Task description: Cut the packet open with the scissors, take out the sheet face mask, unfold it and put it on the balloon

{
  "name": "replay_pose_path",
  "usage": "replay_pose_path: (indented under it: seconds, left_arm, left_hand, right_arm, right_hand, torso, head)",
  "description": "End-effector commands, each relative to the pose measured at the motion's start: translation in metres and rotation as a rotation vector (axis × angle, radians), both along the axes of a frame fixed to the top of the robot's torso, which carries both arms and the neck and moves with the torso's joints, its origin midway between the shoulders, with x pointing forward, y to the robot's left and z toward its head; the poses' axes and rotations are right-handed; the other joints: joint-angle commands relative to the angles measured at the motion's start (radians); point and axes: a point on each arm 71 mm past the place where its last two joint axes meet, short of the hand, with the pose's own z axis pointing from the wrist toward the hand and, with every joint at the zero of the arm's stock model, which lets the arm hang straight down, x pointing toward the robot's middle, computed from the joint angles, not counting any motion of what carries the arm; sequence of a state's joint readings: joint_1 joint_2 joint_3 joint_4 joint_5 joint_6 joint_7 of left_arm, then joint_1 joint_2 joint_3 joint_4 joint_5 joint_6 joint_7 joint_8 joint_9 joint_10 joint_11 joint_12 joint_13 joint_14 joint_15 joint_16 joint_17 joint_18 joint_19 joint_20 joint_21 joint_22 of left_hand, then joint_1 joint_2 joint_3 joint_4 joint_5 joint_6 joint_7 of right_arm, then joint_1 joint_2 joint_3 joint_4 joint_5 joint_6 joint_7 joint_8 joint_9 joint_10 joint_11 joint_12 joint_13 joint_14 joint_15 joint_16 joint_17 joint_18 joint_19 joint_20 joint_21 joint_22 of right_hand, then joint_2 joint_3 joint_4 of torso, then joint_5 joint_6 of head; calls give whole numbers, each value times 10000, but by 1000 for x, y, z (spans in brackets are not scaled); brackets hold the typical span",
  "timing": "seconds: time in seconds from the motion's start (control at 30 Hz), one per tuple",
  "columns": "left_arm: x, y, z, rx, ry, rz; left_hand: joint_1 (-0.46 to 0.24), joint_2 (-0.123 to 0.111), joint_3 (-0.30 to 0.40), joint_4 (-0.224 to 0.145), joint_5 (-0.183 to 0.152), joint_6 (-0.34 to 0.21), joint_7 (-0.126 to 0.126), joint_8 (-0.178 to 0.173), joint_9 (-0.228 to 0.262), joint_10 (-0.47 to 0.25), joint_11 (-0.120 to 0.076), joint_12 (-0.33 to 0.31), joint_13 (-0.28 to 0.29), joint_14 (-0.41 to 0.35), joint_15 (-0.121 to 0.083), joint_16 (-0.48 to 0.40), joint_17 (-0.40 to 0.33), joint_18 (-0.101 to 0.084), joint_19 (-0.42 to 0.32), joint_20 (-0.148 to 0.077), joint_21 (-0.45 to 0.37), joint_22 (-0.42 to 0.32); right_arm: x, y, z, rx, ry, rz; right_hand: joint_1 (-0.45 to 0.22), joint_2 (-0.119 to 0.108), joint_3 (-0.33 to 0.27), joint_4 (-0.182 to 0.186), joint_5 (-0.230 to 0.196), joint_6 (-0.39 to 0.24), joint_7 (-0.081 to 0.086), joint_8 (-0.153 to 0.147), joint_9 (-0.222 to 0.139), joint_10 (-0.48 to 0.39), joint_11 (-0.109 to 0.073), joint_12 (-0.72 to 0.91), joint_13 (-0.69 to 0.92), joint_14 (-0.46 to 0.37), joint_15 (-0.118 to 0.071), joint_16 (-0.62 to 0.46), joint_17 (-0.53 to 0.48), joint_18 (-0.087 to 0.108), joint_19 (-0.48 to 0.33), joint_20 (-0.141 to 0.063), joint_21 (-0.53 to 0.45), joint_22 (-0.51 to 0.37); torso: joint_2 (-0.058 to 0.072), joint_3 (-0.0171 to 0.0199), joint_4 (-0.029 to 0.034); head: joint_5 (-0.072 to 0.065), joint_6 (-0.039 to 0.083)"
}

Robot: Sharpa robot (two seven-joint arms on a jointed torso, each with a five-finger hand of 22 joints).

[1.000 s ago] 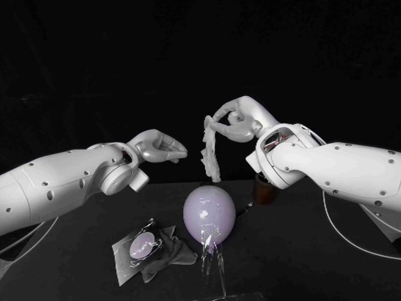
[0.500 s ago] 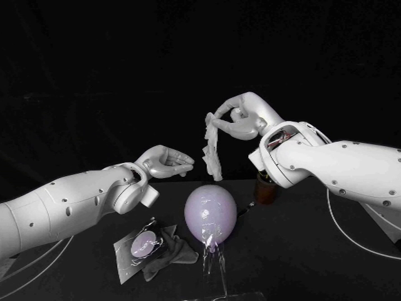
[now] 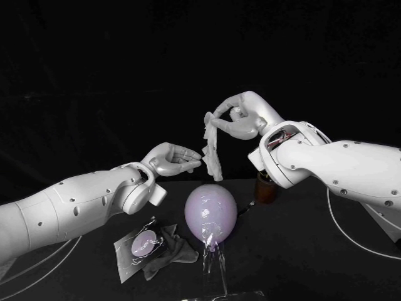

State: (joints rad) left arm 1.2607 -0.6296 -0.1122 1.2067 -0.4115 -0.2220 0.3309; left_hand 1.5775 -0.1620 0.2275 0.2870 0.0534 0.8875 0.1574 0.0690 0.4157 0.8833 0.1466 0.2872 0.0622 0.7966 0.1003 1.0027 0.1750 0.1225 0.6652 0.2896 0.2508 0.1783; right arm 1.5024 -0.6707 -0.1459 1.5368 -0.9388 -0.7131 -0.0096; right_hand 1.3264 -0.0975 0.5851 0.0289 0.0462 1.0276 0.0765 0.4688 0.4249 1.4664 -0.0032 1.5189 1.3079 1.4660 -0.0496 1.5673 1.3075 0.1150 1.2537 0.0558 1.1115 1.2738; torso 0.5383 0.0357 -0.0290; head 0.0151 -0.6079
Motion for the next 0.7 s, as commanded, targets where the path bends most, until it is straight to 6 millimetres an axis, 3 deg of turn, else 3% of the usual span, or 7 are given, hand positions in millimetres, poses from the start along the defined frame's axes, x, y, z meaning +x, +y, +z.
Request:
replay_pose_path:
  seconds: [0.03, 0.3, 0.7]
  left_arm:
    - [0, -4, 4, -404, -335, 174]
    - [-2, -13, 5, -513, -341, -95]
    - [-2, -11, 5, -439, -342, -182]
  left_hand:
    - [-75, 108, -74, 8, -39, 51, -1, 39, -35, 169, -15, -103, 9, -22, -6, -15, -18, 116, 113, 5, -59, -36]
    - [-48, 157, -108, -11, -39, 216, -97, 109, -96, 374, -28, -207, 8, -2, -19, 3, -35, 111, 161, 7, -104, -87]
    - [201, 272, -24, -51, -37, 489, -69, 199, -211, 584, 3, -478, 1, -21, 6, 6, -67, 99, 226, 5, -181, -172]
  right_arm:
    - [-1, 1, 2, 45, -135, 117]
    - [-1, 3, 2, 48, -122, 131]
    - [0, 4, 1, 49, -100, 146]
  right_hand:
    - [-26, 73, 61, -6, 24, 164, -137, 111, 349, 843, -60, 54, 2244, 1048, -96, 35, 2633, -64, 60, 0, 12, 12]
    - [-28, 71, 62, -7, 24, 163, -137, 112, 350, 845, -60, 58, 2247, 1048, -97, 35, 2633, -67, 69, 0, 24, 20]
    - [-42, 58, 65, -17, 24, 157, -137, 119, 358, 841, -60, 46, 2238, 1048, -99, 35, 2633, -65, 63, -3, 14, 16]
  torso:
    - [12, -11, -3]
    - [-1, -7, 4]
    - [2, -13, 5]
  head:
    - [-17, -9]
    - [-23, -43]
    - [-30, -31]
